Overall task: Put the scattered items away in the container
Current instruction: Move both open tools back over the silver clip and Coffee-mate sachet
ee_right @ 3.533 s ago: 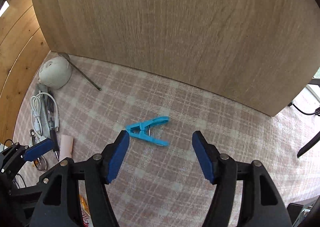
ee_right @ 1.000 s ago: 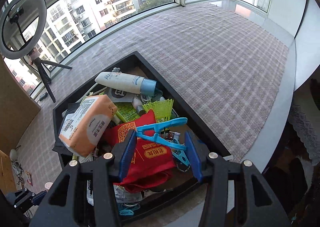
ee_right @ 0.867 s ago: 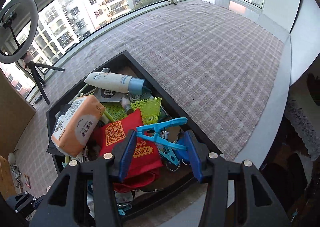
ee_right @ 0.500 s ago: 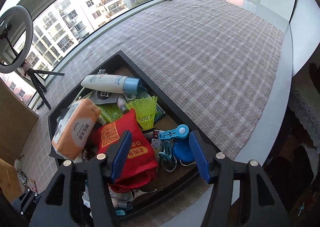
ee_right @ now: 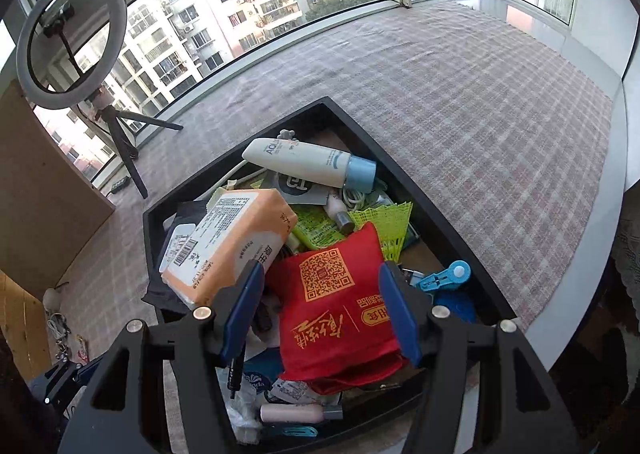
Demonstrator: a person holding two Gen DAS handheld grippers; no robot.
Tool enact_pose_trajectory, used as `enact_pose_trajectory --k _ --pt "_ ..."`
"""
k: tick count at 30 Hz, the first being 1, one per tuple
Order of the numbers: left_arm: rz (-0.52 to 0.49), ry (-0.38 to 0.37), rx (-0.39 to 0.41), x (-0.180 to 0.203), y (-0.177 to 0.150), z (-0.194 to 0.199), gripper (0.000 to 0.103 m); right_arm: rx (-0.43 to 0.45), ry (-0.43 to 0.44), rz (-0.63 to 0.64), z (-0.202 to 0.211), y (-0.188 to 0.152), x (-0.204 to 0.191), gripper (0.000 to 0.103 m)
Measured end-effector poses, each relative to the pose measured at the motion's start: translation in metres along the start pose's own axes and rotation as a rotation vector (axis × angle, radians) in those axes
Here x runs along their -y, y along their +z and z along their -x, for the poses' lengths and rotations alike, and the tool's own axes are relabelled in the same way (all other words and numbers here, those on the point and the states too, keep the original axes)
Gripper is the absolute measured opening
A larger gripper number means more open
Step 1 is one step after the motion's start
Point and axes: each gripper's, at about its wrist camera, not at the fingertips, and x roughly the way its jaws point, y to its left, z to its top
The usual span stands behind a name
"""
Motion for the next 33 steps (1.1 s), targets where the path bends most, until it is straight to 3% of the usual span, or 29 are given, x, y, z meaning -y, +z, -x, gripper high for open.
enact_pose_trajectory --k 6,10,17,22,25,29,33 --pt "0.146 0.111 0.036 -0.077 -0.024 0.024 0.046 -0.020 0.090 0.154 -0.014 0.004 -0.075 0.059" --pt "0.309 0.193 0.049 -0.143 -0.053 0.045 0.046 -0.052 0.150 0.290 -0.028 -0.003 -0.137 0.059" --pt "0.531 0.366 0.055 -0.248 -0.115 0.083 0.046 -0.115 0.291 0.603 -0.052 -0.050 -0.256 0.059" --pt "0.647 0.447 0.046 -0.308 -0.160 0.106 0.046 -0.167 0.394 0.815 -0.065 -0.093 -0.329 0.059" --pt "0.718 0.475 0.036 -0.337 -0.183 0.115 0.047 -0.201 0.426 0.924 -0.073 -0.114 -0.366 0.059" --pt "0.853 0.470 0.054 -0.372 -0.208 0.122 0.055 -0.236 0.446 1.046 -0.082 -0.139 -0.405 0.059" --pt "0.915 0.436 0.060 -0.389 -0.216 0.119 0.060 -0.268 0.496 1.143 -0.089 -0.164 -0.437 0.068"
